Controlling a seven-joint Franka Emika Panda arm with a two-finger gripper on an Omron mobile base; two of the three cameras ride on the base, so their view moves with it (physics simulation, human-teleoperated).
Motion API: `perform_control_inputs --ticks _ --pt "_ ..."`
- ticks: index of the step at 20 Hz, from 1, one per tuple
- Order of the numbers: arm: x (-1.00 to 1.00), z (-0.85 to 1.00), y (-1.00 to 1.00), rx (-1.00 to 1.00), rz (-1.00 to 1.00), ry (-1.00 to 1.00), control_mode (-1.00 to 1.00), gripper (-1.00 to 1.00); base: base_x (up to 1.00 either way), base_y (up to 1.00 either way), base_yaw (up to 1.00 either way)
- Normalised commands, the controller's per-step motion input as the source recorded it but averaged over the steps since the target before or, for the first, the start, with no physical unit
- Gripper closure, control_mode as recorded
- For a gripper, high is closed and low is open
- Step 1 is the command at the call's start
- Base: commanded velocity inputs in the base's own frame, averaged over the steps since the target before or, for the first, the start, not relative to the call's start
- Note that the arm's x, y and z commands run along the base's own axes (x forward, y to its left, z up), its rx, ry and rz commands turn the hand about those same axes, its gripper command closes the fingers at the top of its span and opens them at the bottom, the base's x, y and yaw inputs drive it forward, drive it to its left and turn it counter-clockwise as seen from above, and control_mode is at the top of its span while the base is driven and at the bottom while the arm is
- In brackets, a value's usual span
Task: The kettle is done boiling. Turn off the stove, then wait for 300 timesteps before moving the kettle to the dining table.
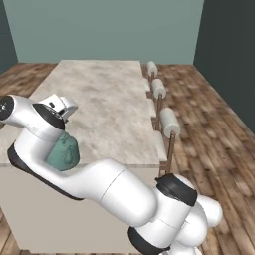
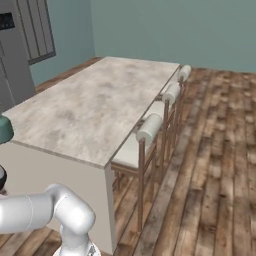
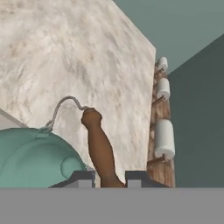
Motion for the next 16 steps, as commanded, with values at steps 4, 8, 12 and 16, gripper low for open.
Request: perform_control_inputs --ticks 4,8,12,16 --pt "0.0 0.0 0.0 0.0 0.0 0.0 1.0 1.0 0.18 -0.06 0.1" --pt "0.0 0.0 0.0 0.0 0.0 0.0 1.0 1.0 0.02 0.0 0.01" --pt "0.01 0.0 -0.02 0.0 0.0 0.0 -1.0 1.0 0.0 0.0 0.0" --pt "0.04 0.0 -0.1 0.0 -0.03 0.0 -1.0 1.0 0.0 0.0 0.0"
